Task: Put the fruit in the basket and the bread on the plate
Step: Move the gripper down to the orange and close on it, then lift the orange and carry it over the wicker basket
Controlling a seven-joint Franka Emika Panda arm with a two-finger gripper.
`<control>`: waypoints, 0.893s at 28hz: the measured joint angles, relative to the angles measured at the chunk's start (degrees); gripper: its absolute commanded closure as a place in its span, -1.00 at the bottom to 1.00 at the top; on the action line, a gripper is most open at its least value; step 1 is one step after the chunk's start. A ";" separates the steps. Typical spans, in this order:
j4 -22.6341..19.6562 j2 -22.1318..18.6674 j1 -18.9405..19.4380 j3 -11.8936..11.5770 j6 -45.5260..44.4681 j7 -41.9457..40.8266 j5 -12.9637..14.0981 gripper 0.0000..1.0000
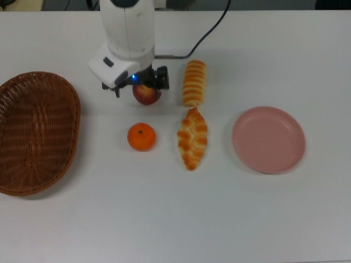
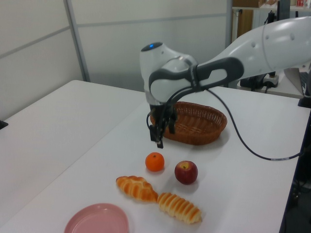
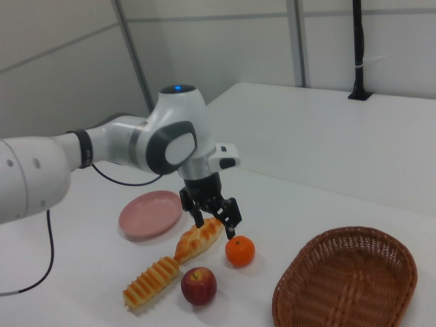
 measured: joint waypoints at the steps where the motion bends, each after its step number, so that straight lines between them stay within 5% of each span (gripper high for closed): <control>1: -0.02 0.69 0.02 0.00 0.70 0.00 0.00 -1.00; 14: 0.01 9.93 2.44 0.04 10.47 4.23 -3.96 -1.00; 22: 0.34 10.84 2.36 -0.06 12.37 4.44 -4.45 -1.00; 25: 0.34 11.40 2.36 -0.10 13.81 4.72 -5.18 -0.80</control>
